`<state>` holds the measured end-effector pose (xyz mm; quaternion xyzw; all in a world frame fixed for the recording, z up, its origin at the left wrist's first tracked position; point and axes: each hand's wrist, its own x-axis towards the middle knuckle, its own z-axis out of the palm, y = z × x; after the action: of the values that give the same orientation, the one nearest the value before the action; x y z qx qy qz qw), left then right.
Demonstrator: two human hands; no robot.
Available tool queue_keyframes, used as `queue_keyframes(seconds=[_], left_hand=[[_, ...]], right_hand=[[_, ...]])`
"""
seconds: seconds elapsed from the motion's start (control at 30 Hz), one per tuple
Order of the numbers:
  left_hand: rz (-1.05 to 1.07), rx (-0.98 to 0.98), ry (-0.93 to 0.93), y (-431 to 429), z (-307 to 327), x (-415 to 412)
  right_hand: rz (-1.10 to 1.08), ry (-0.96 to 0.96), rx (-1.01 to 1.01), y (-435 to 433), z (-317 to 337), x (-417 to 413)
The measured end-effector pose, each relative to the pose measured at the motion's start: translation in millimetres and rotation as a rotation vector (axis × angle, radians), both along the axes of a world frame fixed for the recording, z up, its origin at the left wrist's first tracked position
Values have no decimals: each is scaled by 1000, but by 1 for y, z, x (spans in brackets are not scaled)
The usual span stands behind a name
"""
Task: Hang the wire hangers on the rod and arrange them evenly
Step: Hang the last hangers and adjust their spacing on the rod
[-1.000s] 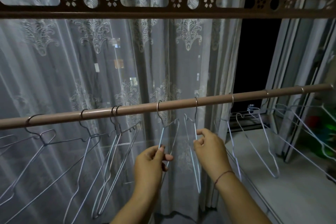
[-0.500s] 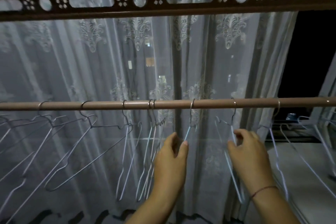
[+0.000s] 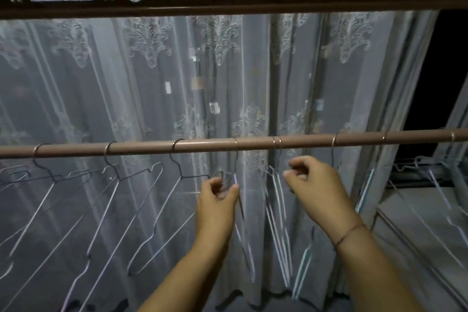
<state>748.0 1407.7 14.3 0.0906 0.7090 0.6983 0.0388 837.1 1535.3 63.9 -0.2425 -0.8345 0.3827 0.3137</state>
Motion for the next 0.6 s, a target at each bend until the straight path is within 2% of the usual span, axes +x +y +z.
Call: queue_keyframes(seconds=[0.1, 0.2, 0.47, 0.6], left_hand=[[-180, 31, -119, -5, -3, -13], [-270, 35, -130, -5, -2, -14], [-349, -6, -105, -5, 9, -16], [-338, 47, -113, -8, 11, -17]], right_hand=[[-71, -113, 8, -9, -11, -18], [-144, -166, 5, -13, -22, -22], [-144, -69, -100, -13, -28, -32], [-92, 3, -172, -15, -33, -34]])
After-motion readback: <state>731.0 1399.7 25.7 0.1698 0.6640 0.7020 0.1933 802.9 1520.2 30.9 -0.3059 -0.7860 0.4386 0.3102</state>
